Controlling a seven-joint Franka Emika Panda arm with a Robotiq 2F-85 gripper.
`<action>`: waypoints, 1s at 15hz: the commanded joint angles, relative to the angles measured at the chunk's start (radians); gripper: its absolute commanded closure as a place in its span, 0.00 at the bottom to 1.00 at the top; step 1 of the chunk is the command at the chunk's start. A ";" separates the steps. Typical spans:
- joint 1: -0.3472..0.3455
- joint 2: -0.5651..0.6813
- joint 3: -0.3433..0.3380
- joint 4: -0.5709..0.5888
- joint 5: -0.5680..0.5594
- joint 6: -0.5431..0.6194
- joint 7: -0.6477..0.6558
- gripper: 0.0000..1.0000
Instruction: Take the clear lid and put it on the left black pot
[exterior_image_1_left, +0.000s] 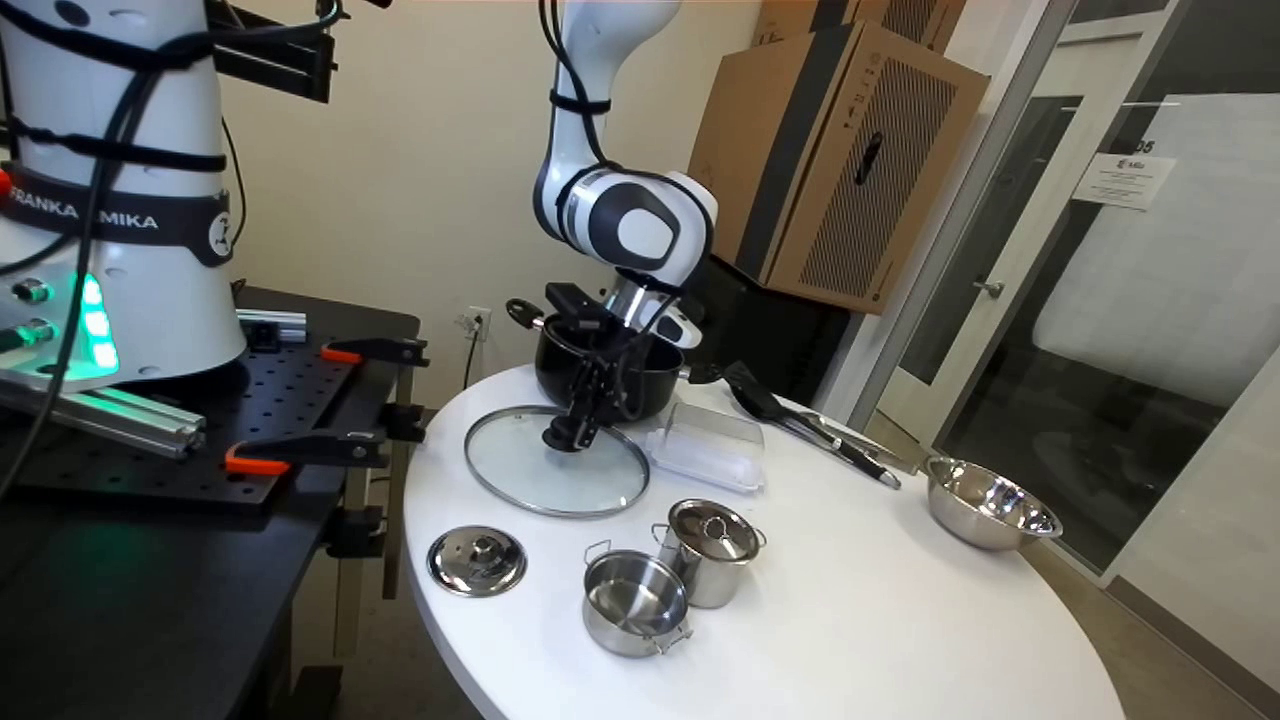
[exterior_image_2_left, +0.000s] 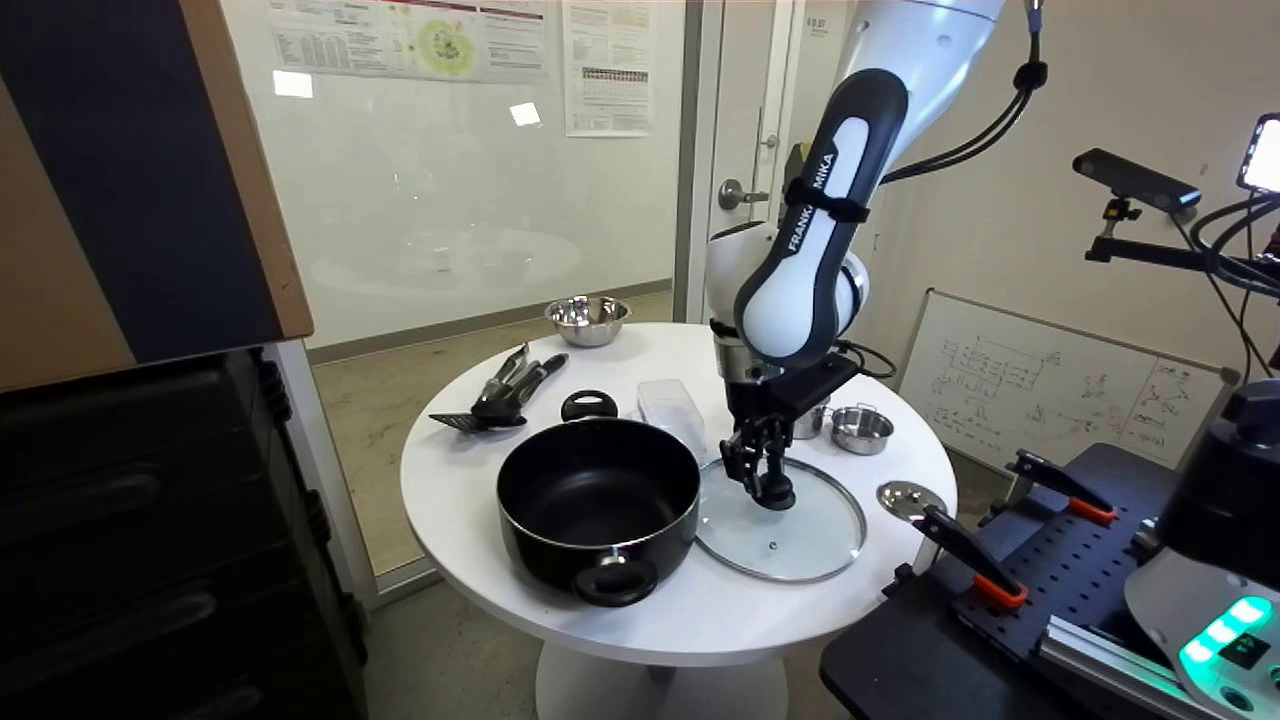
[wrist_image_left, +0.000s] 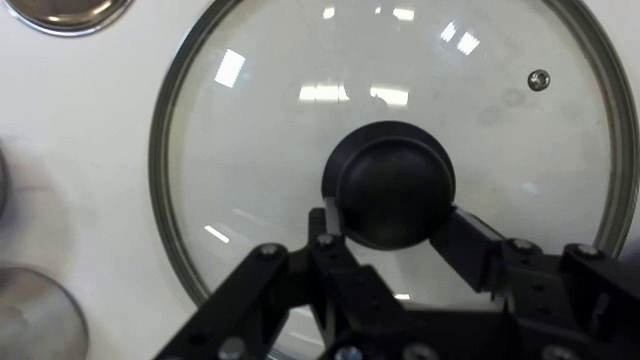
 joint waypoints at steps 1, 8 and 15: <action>-0.007 -0.001 0.007 -0.014 0.035 0.012 -0.039 0.77; -0.009 -0.060 0.027 -0.092 0.036 0.056 -0.055 0.77; -0.001 -0.083 0.020 -0.146 0.050 0.117 -0.049 0.77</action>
